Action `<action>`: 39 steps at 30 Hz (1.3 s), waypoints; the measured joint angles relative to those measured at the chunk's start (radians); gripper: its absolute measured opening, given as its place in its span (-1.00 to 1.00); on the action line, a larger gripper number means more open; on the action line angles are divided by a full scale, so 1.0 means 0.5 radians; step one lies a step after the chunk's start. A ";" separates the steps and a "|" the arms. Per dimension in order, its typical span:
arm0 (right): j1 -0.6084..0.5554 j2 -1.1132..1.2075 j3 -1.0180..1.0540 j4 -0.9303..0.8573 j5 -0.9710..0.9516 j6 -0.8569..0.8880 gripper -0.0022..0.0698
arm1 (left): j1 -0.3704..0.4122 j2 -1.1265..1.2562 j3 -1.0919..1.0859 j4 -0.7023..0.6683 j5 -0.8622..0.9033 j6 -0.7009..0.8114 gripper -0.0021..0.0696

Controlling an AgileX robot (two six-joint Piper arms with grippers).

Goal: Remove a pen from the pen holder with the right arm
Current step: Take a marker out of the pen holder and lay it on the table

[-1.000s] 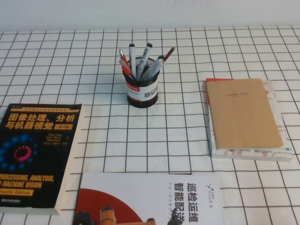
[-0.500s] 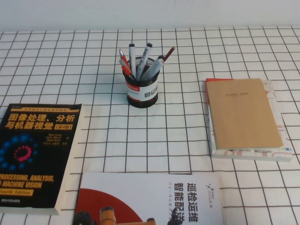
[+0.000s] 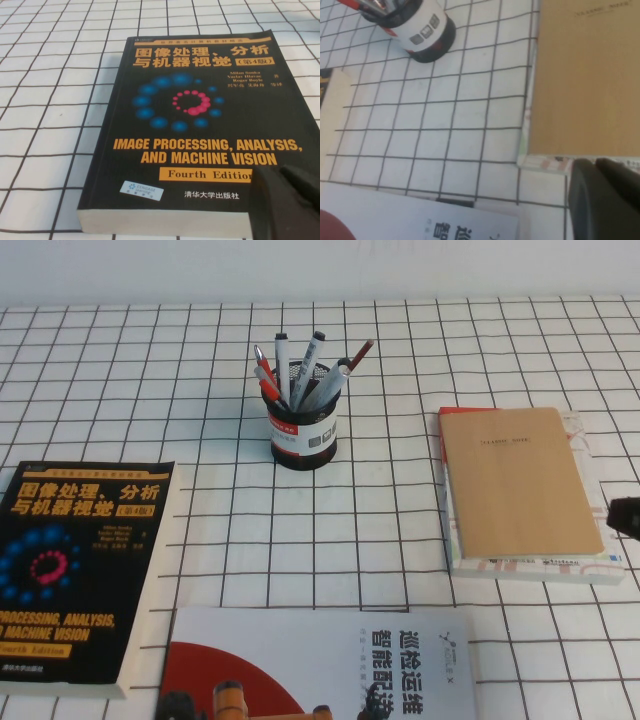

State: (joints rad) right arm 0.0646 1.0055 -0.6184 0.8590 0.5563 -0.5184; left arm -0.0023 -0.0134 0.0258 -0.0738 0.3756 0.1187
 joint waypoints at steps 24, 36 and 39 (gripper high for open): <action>1.356 1.023 -0.411 -0.921 -1.915 0.699 -0.61 | 0.000 0.000 0.000 0.000 0.000 0.000 -0.95; 1.358 1.417 -0.454 -1.082 -2.877 0.973 0.03 | 0.000 0.000 0.000 0.000 0.000 0.000 -0.95; 1.358 1.515 -0.542 -1.051 -2.997 0.977 0.05 | 0.000 0.000 0.000 0.000 0.000 0.000 -0.95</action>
State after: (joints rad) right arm 0.7436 1.7628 -0.8893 0.3333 -0.9423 -0.0299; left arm -0.0023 -0.0134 0.0258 -0.0738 0.3756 0.1187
